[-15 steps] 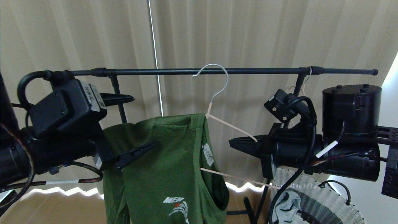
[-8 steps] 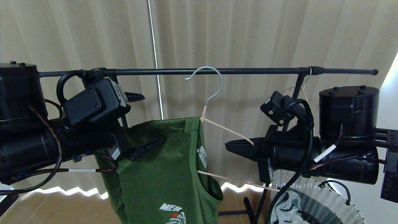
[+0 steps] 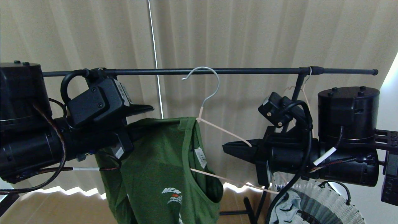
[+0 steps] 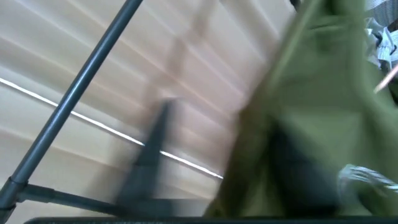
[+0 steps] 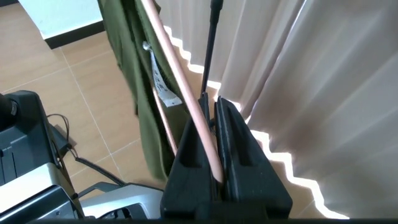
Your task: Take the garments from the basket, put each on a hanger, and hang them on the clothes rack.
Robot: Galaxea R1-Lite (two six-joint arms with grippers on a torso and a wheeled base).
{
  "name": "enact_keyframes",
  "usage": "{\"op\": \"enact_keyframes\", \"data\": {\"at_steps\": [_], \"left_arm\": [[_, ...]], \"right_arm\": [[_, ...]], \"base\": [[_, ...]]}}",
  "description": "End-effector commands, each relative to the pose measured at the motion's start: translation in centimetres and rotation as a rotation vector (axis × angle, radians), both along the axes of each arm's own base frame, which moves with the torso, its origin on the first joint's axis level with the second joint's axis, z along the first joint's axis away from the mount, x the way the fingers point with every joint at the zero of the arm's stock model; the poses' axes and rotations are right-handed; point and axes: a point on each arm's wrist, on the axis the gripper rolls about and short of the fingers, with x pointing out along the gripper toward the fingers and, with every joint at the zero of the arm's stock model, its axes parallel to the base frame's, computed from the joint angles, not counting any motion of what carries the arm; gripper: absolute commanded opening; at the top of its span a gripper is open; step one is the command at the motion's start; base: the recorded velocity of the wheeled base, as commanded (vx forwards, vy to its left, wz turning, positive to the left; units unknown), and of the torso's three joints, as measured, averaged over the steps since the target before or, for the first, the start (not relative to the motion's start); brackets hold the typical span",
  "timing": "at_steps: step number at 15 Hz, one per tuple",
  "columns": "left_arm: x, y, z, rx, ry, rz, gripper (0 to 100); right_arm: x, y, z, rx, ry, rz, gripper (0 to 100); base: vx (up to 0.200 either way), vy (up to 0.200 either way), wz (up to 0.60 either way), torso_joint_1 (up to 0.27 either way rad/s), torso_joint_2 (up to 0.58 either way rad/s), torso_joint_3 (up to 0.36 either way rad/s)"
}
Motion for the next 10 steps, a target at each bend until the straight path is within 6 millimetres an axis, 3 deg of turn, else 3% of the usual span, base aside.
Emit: {"op": "enact_keyframes", "data": {"at_steps": [1,8,9,10], "left_arm": [[0.08,0.0,-0.1,0.001,0.003,0.002,0],[-0.06,0.11,-0.3,0.002,0.01,0.005,0],[-0.22,0.19,-0.54,0.007,0.012,0.005,0],[-0.26,0.24,-0.83,0.012,0.017,0.017,0]], "right_arm": [[-0.04,-0.01,0.01,0.0,0.0,0.001,0],[-0.09,-0.12,0.09,0.002,-0.003,-0.002,0],[-0.16,-0.18,-0.05,-0.004,0.0,-0.003,100],[-0.2,-0.22,-0.08,-0.004,0.001,-0.006,100]], "base": [[0.0,0.0,0.0,0.0,0.0,0.0],[0.0,0.0,0.0,0.0,0.0,0.0],[0.0,0.0,0.0,0.0,0.0,0.0],[0.0,0.0,0.0,0.0,0.0,0.0]]}}
